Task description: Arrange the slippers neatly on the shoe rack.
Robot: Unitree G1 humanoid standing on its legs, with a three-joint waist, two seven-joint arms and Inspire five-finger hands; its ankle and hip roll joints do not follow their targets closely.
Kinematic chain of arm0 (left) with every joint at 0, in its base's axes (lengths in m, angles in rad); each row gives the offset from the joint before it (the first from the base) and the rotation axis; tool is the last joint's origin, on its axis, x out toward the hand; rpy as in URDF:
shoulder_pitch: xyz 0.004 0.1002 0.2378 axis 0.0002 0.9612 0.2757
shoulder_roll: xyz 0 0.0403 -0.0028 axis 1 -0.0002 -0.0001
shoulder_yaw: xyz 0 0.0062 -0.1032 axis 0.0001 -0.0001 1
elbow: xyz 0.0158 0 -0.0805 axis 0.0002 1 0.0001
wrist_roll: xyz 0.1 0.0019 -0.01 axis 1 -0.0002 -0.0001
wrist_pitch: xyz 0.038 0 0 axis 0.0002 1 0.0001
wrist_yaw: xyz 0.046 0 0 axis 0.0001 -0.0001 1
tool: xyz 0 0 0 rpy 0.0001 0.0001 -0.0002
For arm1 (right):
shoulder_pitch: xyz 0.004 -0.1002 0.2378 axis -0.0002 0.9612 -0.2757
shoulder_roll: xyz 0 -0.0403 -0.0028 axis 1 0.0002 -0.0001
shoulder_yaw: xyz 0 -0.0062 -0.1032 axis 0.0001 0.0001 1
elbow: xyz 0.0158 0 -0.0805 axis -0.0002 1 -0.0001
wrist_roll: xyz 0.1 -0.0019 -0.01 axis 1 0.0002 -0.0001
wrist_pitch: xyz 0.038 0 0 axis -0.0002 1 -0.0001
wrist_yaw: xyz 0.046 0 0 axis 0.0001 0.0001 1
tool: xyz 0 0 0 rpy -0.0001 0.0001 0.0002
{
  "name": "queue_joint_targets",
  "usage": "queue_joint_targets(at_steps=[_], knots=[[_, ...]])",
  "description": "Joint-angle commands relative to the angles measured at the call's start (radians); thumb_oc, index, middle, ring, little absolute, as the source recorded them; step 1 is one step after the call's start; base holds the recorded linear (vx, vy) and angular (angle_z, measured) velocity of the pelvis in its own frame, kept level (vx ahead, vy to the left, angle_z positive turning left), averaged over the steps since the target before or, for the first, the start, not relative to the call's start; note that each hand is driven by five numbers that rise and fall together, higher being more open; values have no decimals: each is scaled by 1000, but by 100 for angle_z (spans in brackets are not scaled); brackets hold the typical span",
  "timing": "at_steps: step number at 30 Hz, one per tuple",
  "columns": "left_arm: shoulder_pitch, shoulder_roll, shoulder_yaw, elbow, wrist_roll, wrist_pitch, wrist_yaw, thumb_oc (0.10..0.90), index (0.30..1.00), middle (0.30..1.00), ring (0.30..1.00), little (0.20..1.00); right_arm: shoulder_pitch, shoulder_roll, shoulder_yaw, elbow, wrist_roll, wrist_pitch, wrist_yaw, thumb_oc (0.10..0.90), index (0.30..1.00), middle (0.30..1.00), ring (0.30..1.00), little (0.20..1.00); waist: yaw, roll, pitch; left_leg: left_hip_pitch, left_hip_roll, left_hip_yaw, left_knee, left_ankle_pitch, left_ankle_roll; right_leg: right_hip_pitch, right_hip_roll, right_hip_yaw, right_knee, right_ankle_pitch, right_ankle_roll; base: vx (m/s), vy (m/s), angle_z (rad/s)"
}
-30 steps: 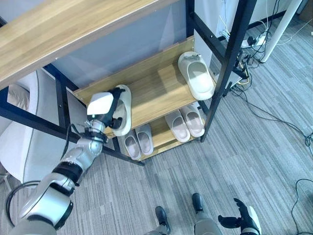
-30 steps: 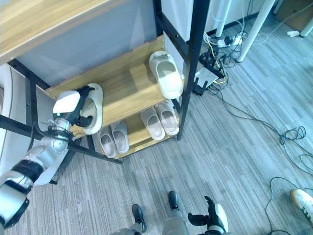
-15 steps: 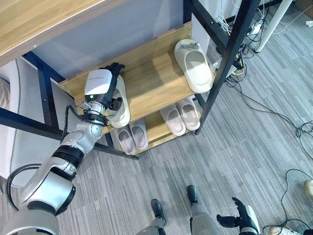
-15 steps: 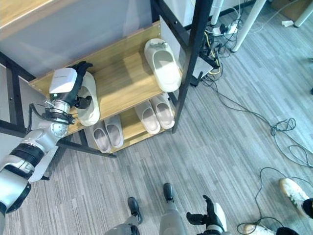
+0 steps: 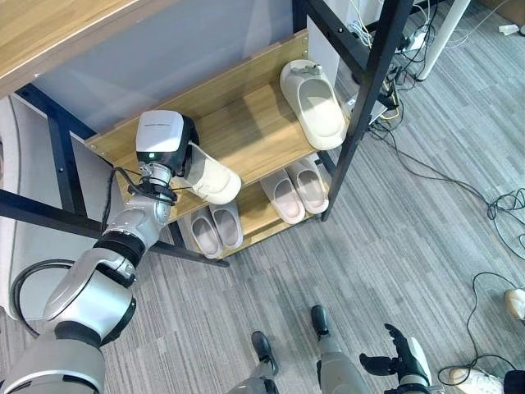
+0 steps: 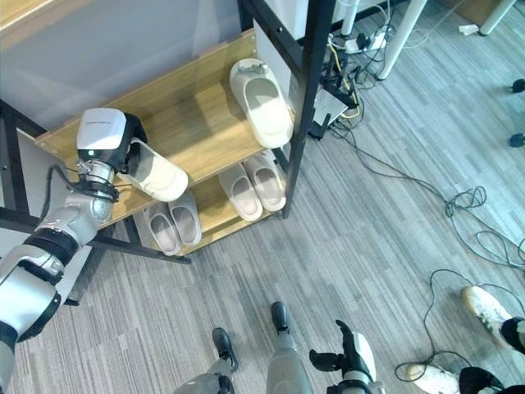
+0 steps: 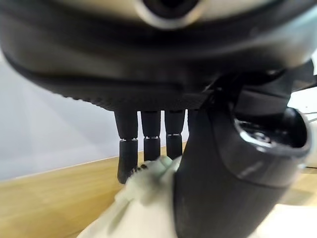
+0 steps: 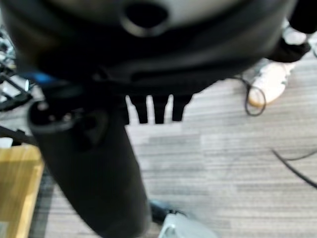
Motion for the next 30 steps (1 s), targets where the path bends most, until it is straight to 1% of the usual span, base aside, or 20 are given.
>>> queue_joint_targets(at_steps=[1,3,7,9,10,11,12,16,18,20,21,22,23,24,25,26,27,28,29,30], knots=[[-56,-42,-24,-8,65,-38,-3,400,300,300,300,300,47,-37,-18,-46,-9,-40,-37,800,900,900,900,900,-6,-23,-21,14,2,-11,2,-64,-32,4,-36,-21,52,-113,81,0,0,0],[-40,-54,-21,-88,83,-42,-1,400,300,300,300,300,49,-30,-21,-42,-10,-38,-39,800,900,900,900,900,-3,-26,-19,20,2,-13,2,-67,-30,14,-34,-21,52,-116,81,0,0,0],[74,-64,50,-286,99,-57,14,400,300,300,300,300,60,-6,-27,-43,-13,-28,-41,800,900,900,900,900,6,-30,-18,52,2,-15,2,-74,-28,45,-28,-21,55,-131,77,4,-9,-1],[143,-59,92,-378,106,-70,30,400,300,300,300,300,65,8,-32,-45,-19,-22,-42,800,900,900,900,900,13,-34,-20,72,5,-17,2,-75,-28,66,-26,-21,57,-141,74,25,-54,-5],[215,-59,133,-459,111,-80,42,400,300,300,300,300,72,16,-36,-45,-26,-16,-46,800,900,900,900,900,20,-36,-23,94,8,-19,2,-76,-30,92,-23,-22,58,-151,70,23,-52,-5],[221,-57,136,-464,112,-79,40,400,300,300,300,300,73,15,-34,-45,-27,-16,-47,800,900,900,900,900,18,-36,-23,97,8,-19,2,-77,-30,95,-23,-22,57,-151,70,19,-90,-4],[297,-50,180,-543,117,-93,54,400,300,300,300,300,77,25,-45,-44,-29,-12,-47,800,900,900,900,900,28,-39,-32,122,12,-23,2,-76,-33,120,-16,-24,60,-165,65,8,-57,-2],[401,-30,231,-626,123,-112,52,400,300,300,300,300,85,36,-47,-43,-39,-13,-43,800,900,900,900,900,33,-46,-45,169,23,-29,2,-77,-40,169,-3,-27,61,-185,54,8,-85,3],[451,-10,255,-674,111,-144,46,400,300,300,300,300,81,40,-46,-38,-45,-9,-40,800,900,900,900,900,40,-54,-54,194,33,-31,8,-80,-43,198,8,-27,62,-197,47,2,-119,6],[491,11,276,-684,88,-171,46,400,300,300,300,300,78,35,-48,-44,-46,-13,-37,800,900,900,900,900,48,-70,-57,202,51,-31,66,-91,-48,225,18,-24,64,-210,37,-14,-184,4],[522,28,301,-675,63,-179,53,400,300,300,300,300,79,24,-48,-71,-46,-24,-34,800,900,900,900,900,54,-91,-47,185,80,-33,176,-84,-60,263,25,-28,60,-221,23,-47,-189,7],[523,30,301,-676,63,-179,53,400,300,300,300,300,80,24,-47,-72,-46,-24,-34,800,900,900,900,900,52,-91,-45,181,82,-36,186,-88,-62,267,27,-30,58,-220,22,-59,-200,11],[527,37,313,-668,51,-179,54,400,300,300,300,300,77,17,-49,-82,-43,-29,-32,800,900,900,900,900,59,-106,-40,161,94,-39,242,-66,-62,281,28,-29,57,-219,14,-48,-142,17],[532,46,331,-676,33,-179,54,400,300,300,300,300,75,7,-54,-92,-42,-31,-34,800,900,900,900,900,64,-125,-30,120,104,-48,333,-54,-61,297,25,-33,54,-217,4,-54,-180,13],[559,52,370,-697,9,-183,64,400,300,300,300,300,70,-9,-68,-100,-35,-24,-38,800,900,900,900,900,86,-145,-20,68,67,-72,419,-62,-51,312,21,-33,56,-220,-3,-37,-116,11],[593,60,402,-728,8,-186,67,400,300,300,300,300,71,-13,-79,-103,-30,-23,-43,800,900,900,900,900,109,-154,-21,29,-8,-102,427,-104,-23,314,19,-22,53,-219,-1,-16,-41,1],[598,61,406,-733,8,-185,65,400,300,300,300,300,72,-14,-77,-104,-30,-22,-43,800,900,900,900,900,107,-155,-24,24,-10,-101,427,-101,-20,310,17,-23,53,-217,1,49,-24,-7],[637,52,452,-763,7,-192,71,400,300,300,300,300,88,-5,-100,-107,-24,-24,-48,800,900,900,900,900,128,-167,-35,-28,-98,-118,371,-137,3,321,32,-12,44,-208,11,56,-14,-18],[642,51,454,-767,8,-192,70,400,300,300,300,300,90,-7,-100,-108,-24,-24,-48,800,900,900,900,900,128,-168,-39,-25,-101,-116,364,-136,6,322,29,-11,41,-208,12,90,-34,-22],[646,39,458,-769,-2,-202,70,400,300,300,300,300,93,-8,-109,-97,-14,-22,-52,800,900,900,900,900,133,-174,-41,-52,-110,-101,338,-109,6,334,38,-5,32,-205,17,107,15,-13]])
